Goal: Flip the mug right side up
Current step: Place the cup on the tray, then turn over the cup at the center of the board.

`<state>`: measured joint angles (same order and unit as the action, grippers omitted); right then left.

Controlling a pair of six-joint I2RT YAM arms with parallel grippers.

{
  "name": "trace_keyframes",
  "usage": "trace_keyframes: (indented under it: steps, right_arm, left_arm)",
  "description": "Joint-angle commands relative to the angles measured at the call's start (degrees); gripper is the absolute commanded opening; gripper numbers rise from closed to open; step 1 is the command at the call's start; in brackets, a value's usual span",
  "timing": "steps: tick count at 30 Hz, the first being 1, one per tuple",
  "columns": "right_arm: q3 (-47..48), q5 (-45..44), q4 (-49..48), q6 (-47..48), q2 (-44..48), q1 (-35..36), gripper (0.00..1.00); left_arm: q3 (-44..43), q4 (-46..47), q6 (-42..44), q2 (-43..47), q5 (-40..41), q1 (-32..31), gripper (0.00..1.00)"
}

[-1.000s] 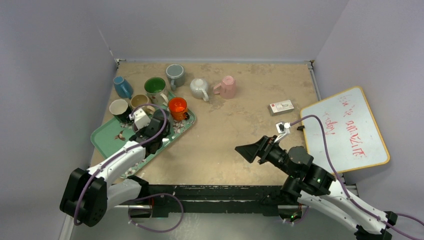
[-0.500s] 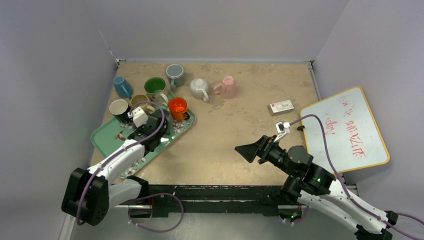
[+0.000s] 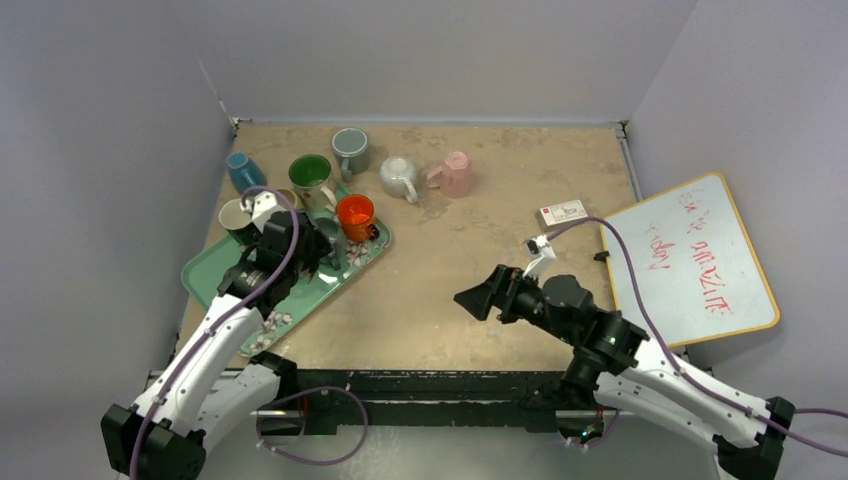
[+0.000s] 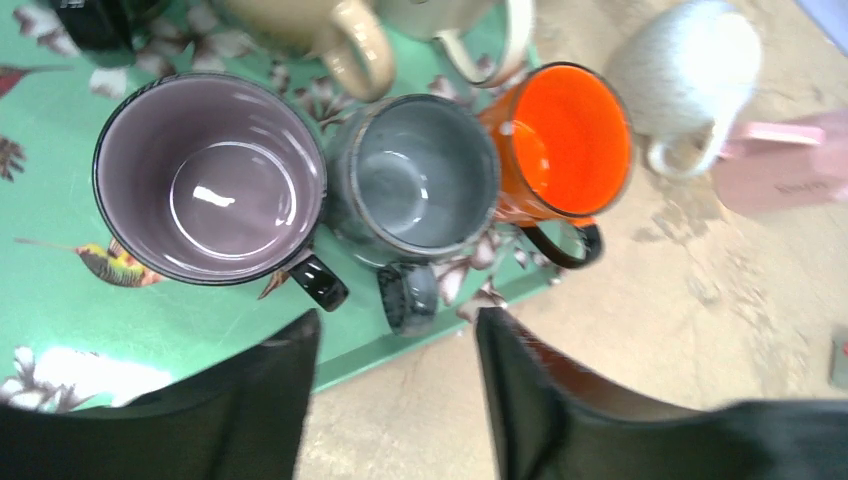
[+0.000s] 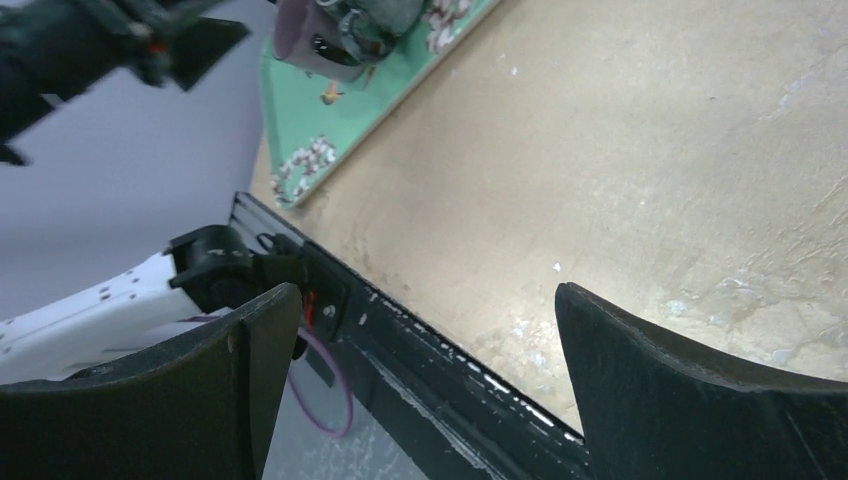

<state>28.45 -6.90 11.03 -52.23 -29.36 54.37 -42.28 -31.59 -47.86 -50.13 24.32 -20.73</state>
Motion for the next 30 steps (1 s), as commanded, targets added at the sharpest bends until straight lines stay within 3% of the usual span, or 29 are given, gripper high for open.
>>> trace_keyframes:
  steps: [1, 3, 6, 9, 13, 18, 24, 30]
  right_arm:
    - [5.4, -3.6, -3.3, 1.9, -8.2, 0.2, 0.99]
    - [7.7, -6.9, -3.7, 3.2, -13.6, 0.2, 0.99]
    - [12.4, -12.1, -4.0, 4.4, -21.4, 0.1, 0.99]
    - [16.4, -12.9, -7.9, 8.2, -28.5, -1.0, 0.99]
    - [21.1, -9.7, -13.8, 15.2, -37.5, -5.2, 0.95]
    - [26.0, -6.2, -20.4, 20.4, -49.2, -12.0, 0.8]
    - [36.3, -4.2, -21.7, 30.4, -63.9, -13.9, 0.56]
    - [48.9, -0.9, -19.8, 35.8, -76.4, -14.6, 0.5]
  left_arm:
    - [-6.6, -4.2, 7.6, 2.2, -10.3, 0.1, 0.74]
    - [-7.9, -3.1, 11.9, 2.8, -17.8, 0.1, 0.84]
    - [-9.6, -2.5, 17.6, 3.2, -30.5, 0.1, 0.88]
    - [-9.7, -2.6, 20.4, 4.8, -35.7, 0.1, 0.89]
    - [-8.2, -2.7, 22.6, 9.6, -35.7, 0.1, 0.9]
    - [-6.9, -5.7, 25.9, 15.4, -32.0, 0.1, 0.9]
    - [-6.6, -7.6, 27.6, 21.7, -31.2, 0.1, 0.9]
    - [-6.3, -7.8, 28.2, 26.7, -27.5, 0.2, 0.9]
